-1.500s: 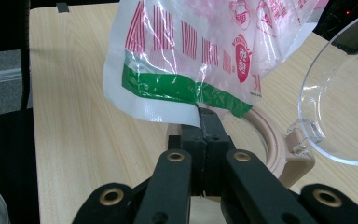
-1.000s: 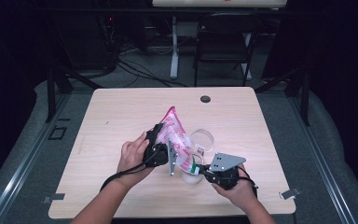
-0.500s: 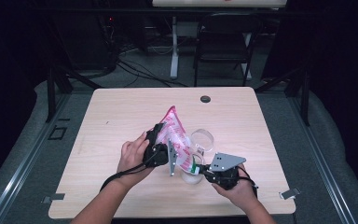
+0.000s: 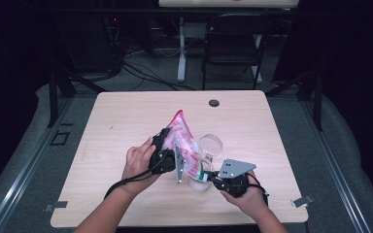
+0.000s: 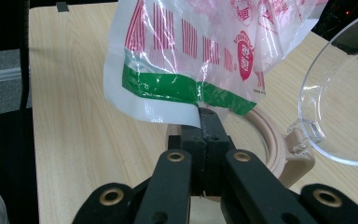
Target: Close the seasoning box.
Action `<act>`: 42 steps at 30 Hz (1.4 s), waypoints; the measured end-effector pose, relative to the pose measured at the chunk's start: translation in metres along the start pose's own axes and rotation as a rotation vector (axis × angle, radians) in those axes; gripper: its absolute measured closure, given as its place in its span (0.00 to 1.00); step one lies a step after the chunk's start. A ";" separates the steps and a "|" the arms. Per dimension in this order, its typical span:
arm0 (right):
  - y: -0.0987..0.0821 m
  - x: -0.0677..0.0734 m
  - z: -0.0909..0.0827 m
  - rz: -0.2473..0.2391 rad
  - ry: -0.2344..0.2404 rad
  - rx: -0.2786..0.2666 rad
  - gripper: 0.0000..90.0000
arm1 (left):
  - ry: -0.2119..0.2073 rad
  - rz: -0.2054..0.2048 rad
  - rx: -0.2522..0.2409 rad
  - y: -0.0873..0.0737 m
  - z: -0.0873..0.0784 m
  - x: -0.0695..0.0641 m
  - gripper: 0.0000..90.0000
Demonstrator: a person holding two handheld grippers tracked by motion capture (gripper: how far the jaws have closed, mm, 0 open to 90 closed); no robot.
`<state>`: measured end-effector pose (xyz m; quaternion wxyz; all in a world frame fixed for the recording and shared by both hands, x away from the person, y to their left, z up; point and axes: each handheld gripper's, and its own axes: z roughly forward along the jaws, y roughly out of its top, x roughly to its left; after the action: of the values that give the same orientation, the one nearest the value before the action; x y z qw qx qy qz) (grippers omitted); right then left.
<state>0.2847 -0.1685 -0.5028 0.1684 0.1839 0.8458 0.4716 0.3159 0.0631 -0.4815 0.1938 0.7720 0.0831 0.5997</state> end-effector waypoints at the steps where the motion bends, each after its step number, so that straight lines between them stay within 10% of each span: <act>1: 0.000 0.000 0.000 0.000 0.000 0.001 1.00 | 0.000 -0.001 -0.001 0.000 0.000 0.000 0.67; 42: 0.000 0.000 0.000 0.000 0.002 -0.002 1.00 | 0.007 -0.012 -0.015 0.002 -0.001 0.001 0.67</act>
<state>0.2848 -0.1688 -0.5027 0.1678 0.1835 0.8454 0.4727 0.3151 0.0621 -0.4795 0.2030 0.7678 0.0837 0.6019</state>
